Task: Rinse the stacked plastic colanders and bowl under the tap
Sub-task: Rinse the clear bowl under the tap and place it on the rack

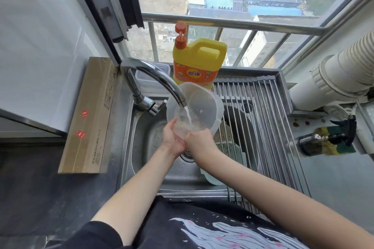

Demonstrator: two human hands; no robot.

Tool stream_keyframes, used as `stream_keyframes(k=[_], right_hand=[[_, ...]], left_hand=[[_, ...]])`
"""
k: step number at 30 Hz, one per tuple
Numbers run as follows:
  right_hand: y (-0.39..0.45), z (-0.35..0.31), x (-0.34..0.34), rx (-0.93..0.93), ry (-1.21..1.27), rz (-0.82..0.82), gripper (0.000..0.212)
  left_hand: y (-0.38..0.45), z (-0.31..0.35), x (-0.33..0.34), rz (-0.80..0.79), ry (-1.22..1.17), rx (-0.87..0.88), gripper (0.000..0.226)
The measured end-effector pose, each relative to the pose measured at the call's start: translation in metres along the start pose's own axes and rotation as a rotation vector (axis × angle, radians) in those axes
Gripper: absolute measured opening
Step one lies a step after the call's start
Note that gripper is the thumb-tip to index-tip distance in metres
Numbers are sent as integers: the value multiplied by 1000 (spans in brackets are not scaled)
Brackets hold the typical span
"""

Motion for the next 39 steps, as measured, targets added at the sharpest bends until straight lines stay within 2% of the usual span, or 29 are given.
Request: stream_keyframes(k=[1, 4, 6, 7, 8, 10, 13, 15, 18, 20, 24, 26, 29, 31, 35, 37, 38, 39], right_hand=[[-1, 2, -2, -37, -25, 26, 34], [-4, 16, -6, -106, -128, -101, 10], [-11, 23, -17, -134, -232, -39, 5], [-12, 28, -16, -145, -296, -96, 6], [-11, 31, -11, -125, -330, -178, 15], [-6, 30, -8, -84, -313, -179, 23], [9, 23, 3, 115, -364, -168, 36], [15, 14, 6, 143, -401, -157, 43], [17, 9, 6, -39, -362, -90, 29], [12, 12, 6, -139, -328, -105, 23], [7, 7, -3, -275, -392, -38, 19], [7, 5, -1, -301, -363, -75, 19], [4, 11, -9, -337, -367, -57, 21], [0, 21, -12, -404, -417, -93, 21], [-9, 41, -7, -524, -573, -184, 22], [-8, 46, -10, -484, -622, -254, 21], [-6, 51, -8, -436, -620, -299, 19], [1, 55, -2, -320, -651, -325, 19]], left_hand=[[0, 4, -6, -23, 42, -16, 53], [-3, 13, -21, 35, 280, -89, 53], [-3, 18, -20, 101, 402, -62, 42], [-2, 20, -19, 145, 467, -27, 34], [1, 22, -18, 198, 531, 10, 28], [4, 22, -13, 218, 601, 34, 29], [5, 7, -2, 133, 513, -16, 26], [2, -3, 2, 107, 407, -57, 26], [-5, -5, -6, 52, 425, -94, 24], [-10, -2, -14, 15, 467, -101, 22], [-15, -1, -25, -125, 347, -45, 20], [-18, -4, -27, -170, 255, -8, 36], [-21, 1, -40, -236, -82, 4, 56], [-20, 11, -49, -132, -34, -12, 52], [-5, 24, -47, 199, 619, -44, 33], [3, 29, -49, 445, 820, 28, 27], [3, 31, -49, 531, 967, 51, 26], [5, 30, -49, 552, 1069, 31, 25]])
Point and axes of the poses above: each hand's wrist, its own y-axis towards the middle knuckle, its own x-axis out of the palm, z = x × y, the point moved 2 cm from there along y, towards the middle knuckle, and after that the axes turned 12 degrees about y, right-handed, at the moved point
